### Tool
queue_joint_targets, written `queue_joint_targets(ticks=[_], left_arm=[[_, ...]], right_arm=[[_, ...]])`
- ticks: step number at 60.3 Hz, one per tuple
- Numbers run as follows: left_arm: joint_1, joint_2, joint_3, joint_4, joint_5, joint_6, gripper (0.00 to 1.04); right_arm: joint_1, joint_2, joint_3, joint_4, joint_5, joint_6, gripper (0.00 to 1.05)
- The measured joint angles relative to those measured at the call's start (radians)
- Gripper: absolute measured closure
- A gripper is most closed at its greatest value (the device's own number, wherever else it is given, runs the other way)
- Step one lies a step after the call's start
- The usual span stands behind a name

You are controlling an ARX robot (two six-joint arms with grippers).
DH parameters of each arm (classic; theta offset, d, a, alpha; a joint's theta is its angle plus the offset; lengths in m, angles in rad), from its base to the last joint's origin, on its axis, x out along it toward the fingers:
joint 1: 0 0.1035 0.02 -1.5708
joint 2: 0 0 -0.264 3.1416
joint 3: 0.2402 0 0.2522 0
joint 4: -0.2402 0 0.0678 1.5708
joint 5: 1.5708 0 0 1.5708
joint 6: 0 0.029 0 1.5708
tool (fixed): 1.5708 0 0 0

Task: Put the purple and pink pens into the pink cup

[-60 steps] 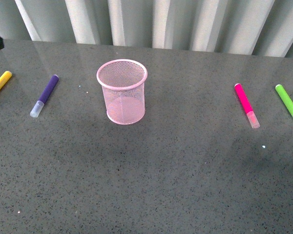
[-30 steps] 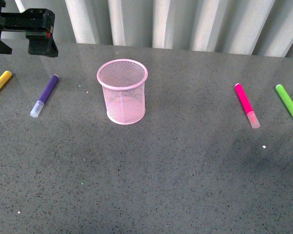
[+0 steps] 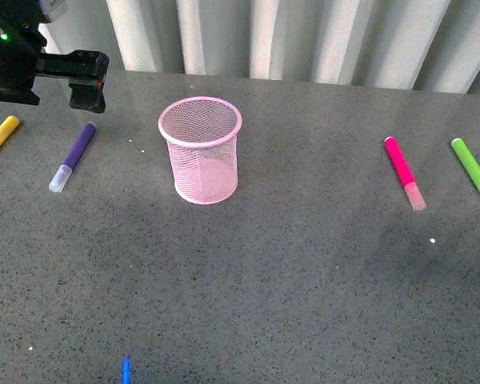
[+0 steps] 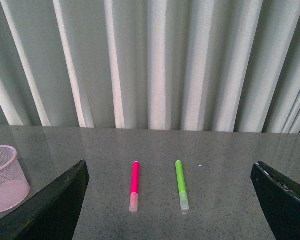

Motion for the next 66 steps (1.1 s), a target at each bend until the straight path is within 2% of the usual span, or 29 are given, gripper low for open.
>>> queue_joint_targets(ticks=[66], left_arm=[[0.036, 0.214, 0.158, -0.007, -0.024, -0.012, 0.07]], right_arm=[[0.0, 0.0, 0.0, 0.0, 0.0, 0.0, 0.07]])
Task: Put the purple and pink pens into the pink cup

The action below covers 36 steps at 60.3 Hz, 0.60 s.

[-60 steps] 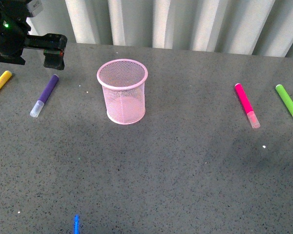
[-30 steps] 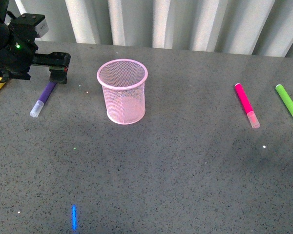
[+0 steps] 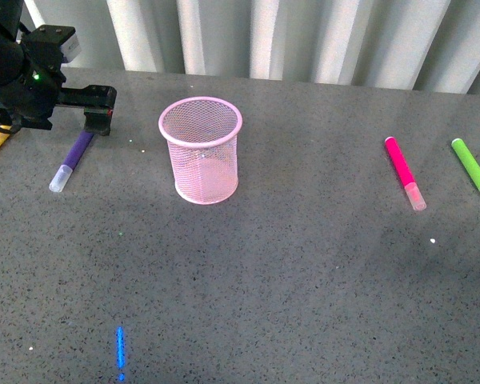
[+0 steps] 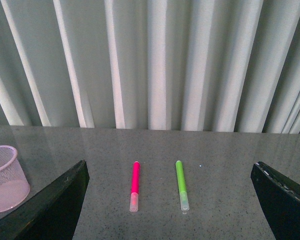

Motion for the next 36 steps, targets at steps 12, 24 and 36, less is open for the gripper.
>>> queue_joint_targets(ticks=[12, 24, 36], left_arm=[[0.007, 0.032, 0.025, -0.01, -0.002, -0.003, 0.07], [0.008, 0.052, 0.05, -0.023, 0.013, -0.02, 0.07], [0.007, 0.065, 0.069, -0.04, 0.01, -0.035, 0.07]], right_arm=[[0.0, 0.0, 0.0, 0.0, 0.0, 0.0, 0.07], [0.0, 0.0, 0.0, 0.0, 0.0, 0.0, 0.07], [0.0, 0.0, 0.0, 0.0, 0.0, 0.0, 0.07]])
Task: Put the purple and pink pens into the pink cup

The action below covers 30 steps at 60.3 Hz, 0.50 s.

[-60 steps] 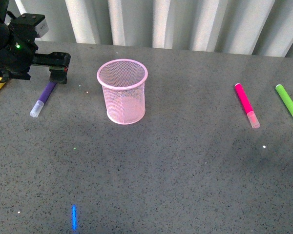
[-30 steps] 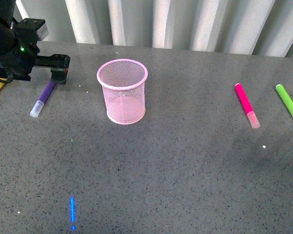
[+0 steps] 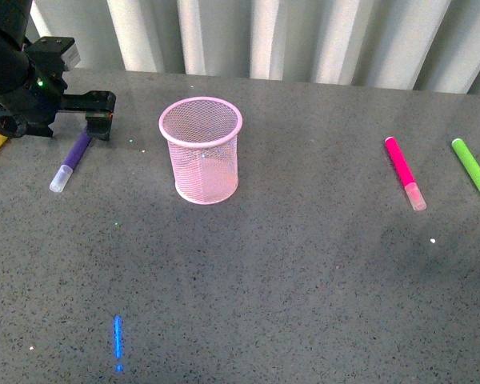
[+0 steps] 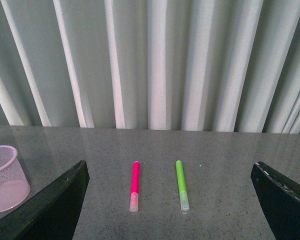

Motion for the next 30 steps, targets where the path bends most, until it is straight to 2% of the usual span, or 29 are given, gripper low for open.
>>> queue_joint_targets(ticks=[2, 30], left_arm=[[0.0, 0.001, 0.001, 0.0, 0.0, 0.0, 0.09], [-0.003, 0.008, 0.014, -0.024, 0.003, 0.006, 0.79]], right_arm=[[0.0, 0.0, 0.0, 0.0, 0.0, 0.0, 0.07], [0.0, 0.0, 0.0, 0.0, 0.0, 0.0, 0.07]])
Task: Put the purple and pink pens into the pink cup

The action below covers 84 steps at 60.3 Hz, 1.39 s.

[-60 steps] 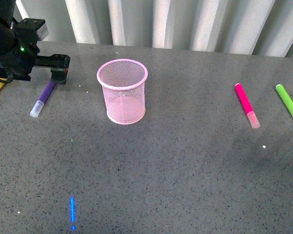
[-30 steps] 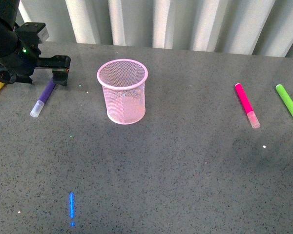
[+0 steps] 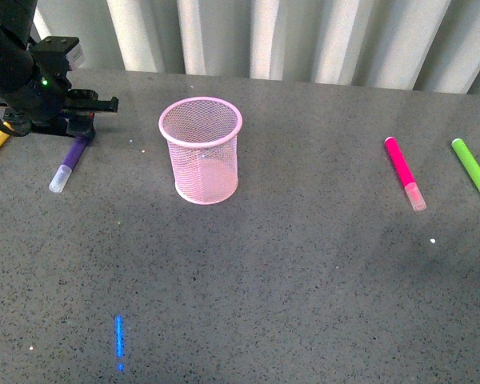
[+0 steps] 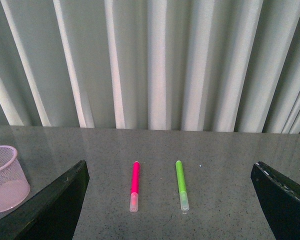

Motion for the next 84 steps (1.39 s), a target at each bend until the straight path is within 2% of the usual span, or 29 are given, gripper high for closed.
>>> queue_joint_targets(ticks=[7, 17, 25, 38, 53, 62, 74, 78, 84], left_arm=[[0.002, -0.003, -0.007, 0.0, 0.007, 0.003, 0.92], [0.007, -0.032, -0.064, 0.05, 0.047, 0.002, 0.92], [0.01, -0.071, -0.145, 0.147, 0.08, -0.019, 0.92], [0.008, -0.196, -0.329, 0.452, 0.092, -0.1, 0.92], [-0.016, -0.439, -0.534, 0.912, 0.074, -0.272, 0.92], [-0.089, -0.539, -0.692, 1.206, 0.021, -0.319, 0.92], [-0.283, -0.513, -0.846, 1.552, -0.095, -0.311, 0.92], [-0.342, -0.488, -0.85, 1.616, -0.145, -0.301, 0.92], [-0.383, -0.474, -0.85, 1.627, -0.151, -0.301, 0.92]], right_arm=[[0.0, 0.0, 0.0, 0.0, 0.0, 0.0, 0.07], [0.0, 0.0, 0.0, 0.0, 0.0, 0.0, 0.07], [0.0, 0.0, 0.0, 0.0, 0.0, 0.0, 0.07], [0.0, 0.0, 0.0, 0.0, 0.0, 0.0, 0.07], [0.0, 0.0, 0.0, 0.0, 0.0, 0.0, 0.07], [0.0, 0.0, 0.0, 0.0, 0.0, 0.0, 0.07], [0.0, 0.0, 0.0, 0.0, 0.0, 0.0, 0.07], [0.0, 0.0, 0.0, 0.0, 0.0, 0.0, 0.07], [0.0, 0.0, 0.0, 0.0, 0.0, 0.0, 0.07]])
